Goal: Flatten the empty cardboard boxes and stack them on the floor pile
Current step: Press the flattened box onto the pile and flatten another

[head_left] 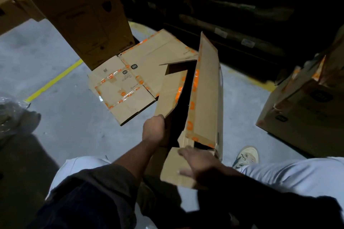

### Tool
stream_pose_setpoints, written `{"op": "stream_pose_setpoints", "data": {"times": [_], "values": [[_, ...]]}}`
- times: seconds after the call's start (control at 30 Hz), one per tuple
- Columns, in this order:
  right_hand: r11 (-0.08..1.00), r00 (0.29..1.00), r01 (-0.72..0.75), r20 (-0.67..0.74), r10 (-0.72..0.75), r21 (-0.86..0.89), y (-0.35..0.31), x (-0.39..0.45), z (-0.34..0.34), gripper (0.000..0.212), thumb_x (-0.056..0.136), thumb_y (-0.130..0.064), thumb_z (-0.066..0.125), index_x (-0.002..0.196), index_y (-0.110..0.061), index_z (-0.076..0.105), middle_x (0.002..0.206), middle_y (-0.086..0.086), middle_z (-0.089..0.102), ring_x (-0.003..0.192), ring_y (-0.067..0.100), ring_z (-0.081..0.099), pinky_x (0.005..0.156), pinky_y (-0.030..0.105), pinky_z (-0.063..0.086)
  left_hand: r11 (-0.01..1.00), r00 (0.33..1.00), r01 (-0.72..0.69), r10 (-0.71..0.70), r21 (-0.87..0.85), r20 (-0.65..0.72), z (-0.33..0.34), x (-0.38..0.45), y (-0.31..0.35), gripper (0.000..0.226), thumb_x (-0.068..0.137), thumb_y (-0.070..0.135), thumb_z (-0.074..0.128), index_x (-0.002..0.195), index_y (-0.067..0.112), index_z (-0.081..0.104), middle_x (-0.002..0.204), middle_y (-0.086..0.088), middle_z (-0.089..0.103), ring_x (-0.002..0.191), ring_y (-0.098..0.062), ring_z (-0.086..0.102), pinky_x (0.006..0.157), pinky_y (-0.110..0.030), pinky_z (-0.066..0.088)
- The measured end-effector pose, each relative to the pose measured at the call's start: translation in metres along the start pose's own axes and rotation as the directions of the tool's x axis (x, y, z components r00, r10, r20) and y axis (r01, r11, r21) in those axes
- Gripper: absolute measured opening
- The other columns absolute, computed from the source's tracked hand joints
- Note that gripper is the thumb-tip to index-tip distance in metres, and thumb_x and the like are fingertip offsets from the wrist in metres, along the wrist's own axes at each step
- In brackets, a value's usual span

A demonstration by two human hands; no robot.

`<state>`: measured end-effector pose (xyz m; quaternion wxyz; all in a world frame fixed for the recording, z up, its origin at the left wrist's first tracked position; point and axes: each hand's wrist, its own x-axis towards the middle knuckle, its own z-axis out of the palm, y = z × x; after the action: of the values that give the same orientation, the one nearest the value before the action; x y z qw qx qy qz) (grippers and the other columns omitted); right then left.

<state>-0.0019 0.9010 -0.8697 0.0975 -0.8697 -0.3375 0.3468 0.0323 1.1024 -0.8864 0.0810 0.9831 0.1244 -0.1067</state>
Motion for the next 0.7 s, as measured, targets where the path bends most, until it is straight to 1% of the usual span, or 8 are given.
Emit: {"op": "stream_pose_setpoints", "data": {"times": [0.1,0.2,0.27,0.3,0.37,0.47,0.6,0.7], "values": [[0.994,0.965,-0.090,-0.255,0.070,-0.067,0.010,0.012,-0.013,0.077,0.097,-0.026,0.055,0.158,-0.023,0.009,0.149,0.009,0.038,0.117,0.030,0.056,0.095,0.044,0.049,0.995,0.999,-0.038,0.037,0.097,0.011,0.004,-0.008,0.014,0.017,0.093,0.006,0.053,0.109,0.008,0.058,0.101,-0.011,0.072,0.090,-0.032,0.070,0.074,-0.038,0.052],[0.948,0.850,-0.318,-0.444,0.284,-0.001,0.017,0.017,-0.009,0.087,0.092,-0.012,0.055,0.158,-0.019,-0.001,0.158,0.010,0.018,0.108,0.028,0.062,0.088,0.042,0.054,0.997,1.000,-0.012,0.013,0.078,-0.018,0.004,-0.010,0.018,0.021,0.094,0.003,0.049,0.114,0.008,0.054,0.101,-0.010,0.071,0.090,-0.031,0.070,0.071,-0.037,0.051],[0.899,0.740,-0.423,-0.528,0.417,0.116,0.027,0.017,-0.004,0.092,0.088,-0.017,0.064,0.158,-0.017,0.005,0.157,0.008,0.013,0.113,0.029,0.060,0.089,0.040,0.055,0.989,0.982,0.138,-0.143,-0.054,-0.120,0.001,-0.010,0.014,0.016,0.098,0.008,0.045,0.112,0.008,0.054,0.095,-0.010,0.071,0.085,-0.031,0.069,0.065,-0.036,0.047],[0.871,0.674,-0.462,-0.572,0.467,0.166,0.033,0.015,-0.006,0.095,0.084,-0.020,0.070,0.158,-0.015,0.010,0.155,0.010,0.016,0.120,0.031,0.056,0.093,0.041,0.054,0.955,0.948,0.245,-0.272,-0.168,-0.165,-0.002,-0.009,0.010,0.016,0.101,0.013,0.043,0.111,0.007,0.056,0.093,-0.010,0.070,0.083,-0.031,0.068,0.062,-0.034,0.043],[0.805,0.531,-0.546,-0.647,0.548,0.234,0.051,0.013,-0.012,0.100,0.075,-0.022,0.080,0.154,-0.008,0.021,0.152,0.017,0.028,0.134,0.035,0.042,0.103,0.045,0.047,0.832,0.861,0.410,-0.488,-0.373,-0.143,-0.007,-0.008,-0.001,0.018,0.103,0.018,0.044,0.112,0.008,0.057,0.092,-0.010,0.066,0.081,-0.029,0.062,0.064,-0.033,0.039],[0.681,0.371,-0.655,-0.645,0.668,0.329,0.078,0.009,-0.024,0.104,0.066,-0.024,0.085,0.150,-0.002,0.028,0.151,0.022,0.034,0.141,0.037,0.030,0.112,0.050,0.033,0.754,0.823,0.467,-0.562,-0.461,-0.086,0.001,-0.007,-0.013,0.016,0.099,0.015,0.050,0.115,0.013,0.048,0.089,-0.007,0.062,0.077,-0.028,0.054,0.066,-0.035,0.038],[0.572,0.316,-0.736,-0.565,0.763,0.362,0.108,0.010,-0.026,0.111,0.067,-0.029,0.086,0.152,0.001,0.022,0.159,0.021,0.024,0.148,0.037,0.019,0.118,0.048,0.023,0.781,0.842,0.453,-0.533,-0.430,-0.081,0.020,-0.004,-0.014,0.012,0.096,0.009,0.048,0.104,0.016,0.041,0.101,-0.010,0.056,0.077,-0.032,0.057,0.063,-0.039,0.040],[0.505,0.288,-0.807,-0.542,0.789,0.306,0.125,0.011,-0.025,0.107,0.070,-0.032,0.083,0.151,0.001,0.023,0.159,0.021,0.023,0.149,0.038,0.014,0.119,0.047,0.019,0.867,0.880,0.458,-0.473,-0.194,-0.038,0.034,0.009,-0.026,0.021,0.095,0.007,0.051,0.116,0.008,0.053,0.125,-0.014,0.046,0.105,-0.035,0.057,0.073,-0.043,0.050]]}}
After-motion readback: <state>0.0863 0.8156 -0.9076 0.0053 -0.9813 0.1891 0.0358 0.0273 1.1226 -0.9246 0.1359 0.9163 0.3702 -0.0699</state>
